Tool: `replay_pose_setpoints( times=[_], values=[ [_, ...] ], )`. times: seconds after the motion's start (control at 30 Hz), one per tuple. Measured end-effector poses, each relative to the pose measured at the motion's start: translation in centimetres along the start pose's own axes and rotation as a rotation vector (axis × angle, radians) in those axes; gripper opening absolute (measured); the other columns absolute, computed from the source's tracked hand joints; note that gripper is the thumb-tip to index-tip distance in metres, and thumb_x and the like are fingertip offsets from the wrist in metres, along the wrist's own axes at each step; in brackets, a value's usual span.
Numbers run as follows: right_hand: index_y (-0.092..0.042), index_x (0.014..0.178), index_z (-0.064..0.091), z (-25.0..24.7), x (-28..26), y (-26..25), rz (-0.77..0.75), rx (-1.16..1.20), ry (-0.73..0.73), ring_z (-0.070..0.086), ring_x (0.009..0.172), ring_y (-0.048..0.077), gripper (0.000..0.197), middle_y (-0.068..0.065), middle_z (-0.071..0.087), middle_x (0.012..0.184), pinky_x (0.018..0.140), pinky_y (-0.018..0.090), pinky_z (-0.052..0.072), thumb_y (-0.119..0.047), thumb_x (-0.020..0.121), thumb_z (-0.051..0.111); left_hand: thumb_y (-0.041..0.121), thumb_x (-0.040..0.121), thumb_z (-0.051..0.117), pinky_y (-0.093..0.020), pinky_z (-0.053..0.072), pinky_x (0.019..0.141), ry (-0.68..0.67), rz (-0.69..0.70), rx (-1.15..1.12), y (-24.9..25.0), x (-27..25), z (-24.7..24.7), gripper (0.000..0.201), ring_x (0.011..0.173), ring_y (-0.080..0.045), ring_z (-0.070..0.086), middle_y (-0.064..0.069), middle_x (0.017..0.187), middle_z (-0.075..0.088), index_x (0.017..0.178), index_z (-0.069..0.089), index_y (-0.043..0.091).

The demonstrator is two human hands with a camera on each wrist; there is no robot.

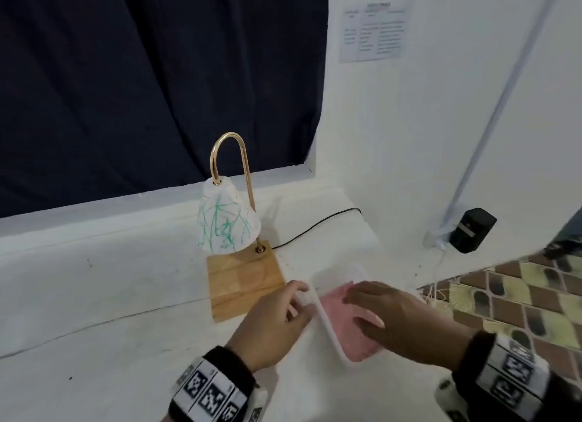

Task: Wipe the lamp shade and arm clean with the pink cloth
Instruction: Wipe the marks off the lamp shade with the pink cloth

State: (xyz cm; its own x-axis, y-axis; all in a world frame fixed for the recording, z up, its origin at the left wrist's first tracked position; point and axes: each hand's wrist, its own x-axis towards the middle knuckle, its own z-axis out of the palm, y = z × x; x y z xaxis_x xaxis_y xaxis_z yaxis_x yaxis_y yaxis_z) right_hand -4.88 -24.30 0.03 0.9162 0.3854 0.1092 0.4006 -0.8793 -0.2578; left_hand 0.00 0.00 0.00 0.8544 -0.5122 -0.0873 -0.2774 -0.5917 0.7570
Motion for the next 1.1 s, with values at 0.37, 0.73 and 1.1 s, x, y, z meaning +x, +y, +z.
replay_pose_setpoints(
  times=[0.37, 0.73, 1.1],
  values=[
    [0.011, 0.156, 0.009, 4.0, 3.7, -0.6, 0.068, -0.308, -0.579, 0.005, 0.156, 0.041, 0.086, 0.035, 0.006, 0.164, 0.128, 0.046, 0.015, -0.041, 0.101, 0.049, 0.021, 0.09, 0.071, -0.027, 0.053, 0.077, -0.002, -0.166, -0.144, -1.6, 4.8, 3.5, 0.064, 0.081, -0.017, 0.068, 0.001, 0.087, 0.067, 0.146, 0.039, 0.028],
    [-0.004, 0.141, 0.049, 4.5, 4.2, -0.3, 0.167, -0.167, -0.31, 0.049, 0.134, 0.034, 0.043, 0.018, 0.05, 0.147, 0.103, 0.039, 0.043, -0.012, 0.099, 0.046, 0.01, 0.087, 0.073, -0.013, 0.048, 0.06, 0.042, -0.229, -0.43, -1.3, 5.0, 4.2, 0.063, 0.065, -0.015, 0.072, -0.009, 0.076, 0.064, 0.138, 0.041, 0.026],
    [-0.006, 0.07, 0.048, -0.6, 5.0, 2.9, 0.562, 1.196, 0.197, 0.04, 0.043, 0.021, 0.026, 0.008, 0.045, 0.053, 0.048, 0.032, 0.031, -0.01, 0.095, 0.045, 0.009, 0.088, 0.072, -0.031, 0.05, 0.078, -0.053, -0.229, -0.386, -1.8, 5.6, 3.7, 0.063, 0.074, -0.018, 0.075, -0.007, 0.085, 0.064, 0.138, 0.042, 0.033]
  ],
)
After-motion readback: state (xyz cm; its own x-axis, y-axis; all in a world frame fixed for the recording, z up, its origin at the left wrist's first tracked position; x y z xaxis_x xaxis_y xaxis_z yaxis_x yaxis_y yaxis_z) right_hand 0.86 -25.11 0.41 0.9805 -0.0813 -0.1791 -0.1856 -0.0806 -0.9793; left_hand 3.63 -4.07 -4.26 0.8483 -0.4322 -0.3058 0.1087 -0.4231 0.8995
